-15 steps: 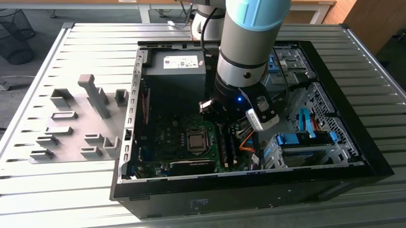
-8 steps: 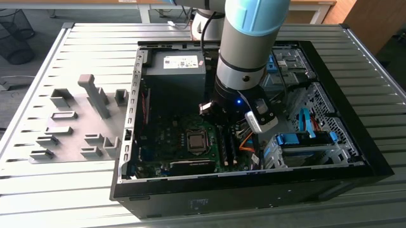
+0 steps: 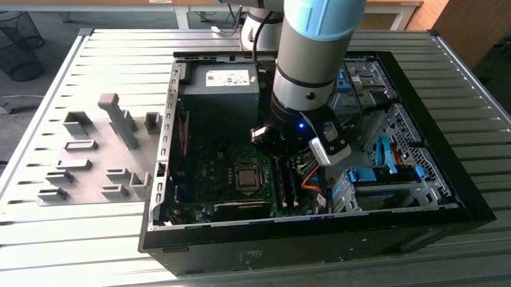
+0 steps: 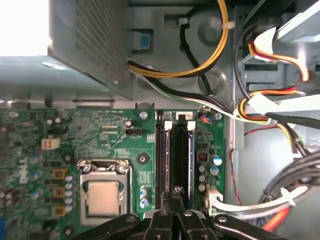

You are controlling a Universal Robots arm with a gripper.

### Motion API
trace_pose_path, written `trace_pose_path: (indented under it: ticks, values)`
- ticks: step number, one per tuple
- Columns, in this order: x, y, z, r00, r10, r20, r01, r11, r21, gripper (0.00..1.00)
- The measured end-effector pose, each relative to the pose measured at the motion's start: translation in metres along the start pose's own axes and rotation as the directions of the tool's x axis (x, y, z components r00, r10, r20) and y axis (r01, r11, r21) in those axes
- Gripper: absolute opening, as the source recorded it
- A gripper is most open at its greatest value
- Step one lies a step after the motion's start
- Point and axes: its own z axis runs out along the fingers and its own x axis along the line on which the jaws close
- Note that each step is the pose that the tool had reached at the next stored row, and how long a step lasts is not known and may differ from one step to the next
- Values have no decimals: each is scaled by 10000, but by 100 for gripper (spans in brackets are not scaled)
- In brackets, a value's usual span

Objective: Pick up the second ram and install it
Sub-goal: 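Press down the second ram until it locks into place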

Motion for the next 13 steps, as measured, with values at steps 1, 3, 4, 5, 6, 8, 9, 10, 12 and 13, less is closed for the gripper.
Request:
trace_pose_path:
  ticks: [1, 3, 4, 5, 6, 8, 9, 10, 12, 13]
  values:
    - [0, 1, -25, 10000, 0, 2, 0, 10000, -9, 11]
    - [1, 0, -60, 10000, 0, 0, 0, 10000, -3, 11]
    - [1, 0, -60, 10000, 0, 1, 0, 10000, -7, 11]
    - [1, 0, -61, 10000, 0, 1, 0, 10000, -6, 11]
    - [1, 0, -61, 10000, 0, 1, 0, 10000, -7, 11]
    - [1, 0, -62, 10000, 0, 1, 0, 10000, -5, 11]
    - [1, 0, -62, 10000, 0, 1, 0, 10000, -5, 11]
    - [1, 0, -64, 10000, 0, 0, 0, 10000, -5, 11]
    - [1, 0, -66, 10000, 0, 0, 0, 10000, -4, 11]
    - [1, 0, -66, 10000, 0, 0, 0, 10000, -4, 11]
